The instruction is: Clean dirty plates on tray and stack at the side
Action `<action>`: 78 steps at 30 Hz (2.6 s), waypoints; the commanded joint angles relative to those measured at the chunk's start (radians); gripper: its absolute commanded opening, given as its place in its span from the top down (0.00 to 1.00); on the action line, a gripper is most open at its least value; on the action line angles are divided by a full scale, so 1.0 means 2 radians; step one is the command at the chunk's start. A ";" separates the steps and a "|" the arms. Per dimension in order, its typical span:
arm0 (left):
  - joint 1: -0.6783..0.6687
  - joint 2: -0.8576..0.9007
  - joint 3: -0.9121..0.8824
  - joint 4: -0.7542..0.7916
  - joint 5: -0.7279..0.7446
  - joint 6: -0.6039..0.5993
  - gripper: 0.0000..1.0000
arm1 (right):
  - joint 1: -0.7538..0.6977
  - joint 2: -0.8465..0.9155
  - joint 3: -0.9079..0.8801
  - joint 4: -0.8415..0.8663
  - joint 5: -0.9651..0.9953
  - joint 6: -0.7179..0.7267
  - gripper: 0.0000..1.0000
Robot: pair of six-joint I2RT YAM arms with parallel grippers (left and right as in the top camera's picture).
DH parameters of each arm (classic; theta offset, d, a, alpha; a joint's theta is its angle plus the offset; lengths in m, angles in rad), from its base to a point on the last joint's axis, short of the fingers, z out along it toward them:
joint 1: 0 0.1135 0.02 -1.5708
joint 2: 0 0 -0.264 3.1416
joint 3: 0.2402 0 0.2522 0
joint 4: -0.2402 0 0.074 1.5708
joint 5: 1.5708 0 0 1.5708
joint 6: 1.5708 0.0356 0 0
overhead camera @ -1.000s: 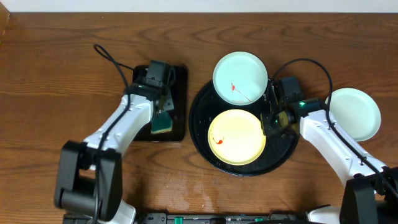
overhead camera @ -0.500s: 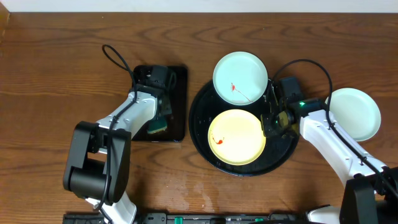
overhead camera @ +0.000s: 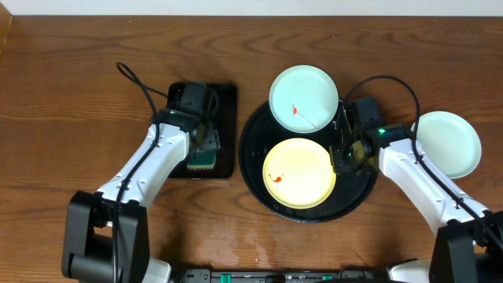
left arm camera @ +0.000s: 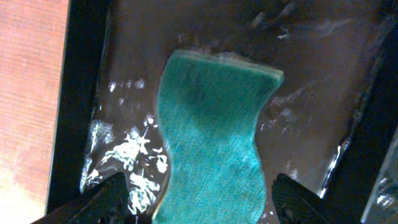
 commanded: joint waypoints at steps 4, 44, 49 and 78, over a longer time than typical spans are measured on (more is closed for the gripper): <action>0.000 0.015 -0.034 0.030 0.008 -0.047 0.28 | 0.001 -0.005 0.005 0.000 -0.004 0.006 0.73; -0.097 -0.111 0.016 -0.041 0.172 -0.015 0.92 | 0.001 -0.005 -0.112 0.146 -0.017 0.014 0.96; -0.135 -0.089 0.016 -0.018 0.169 -0.041 0.93 | 0.001 -0.005 -0.113 0.145 -0.016 0.024 0.99; -0.256 0.133 0.016 0.053 -0.059 -0.205 0.92 | 0.001 -0.005 -0.113 0.143 0.001 0.036 0.99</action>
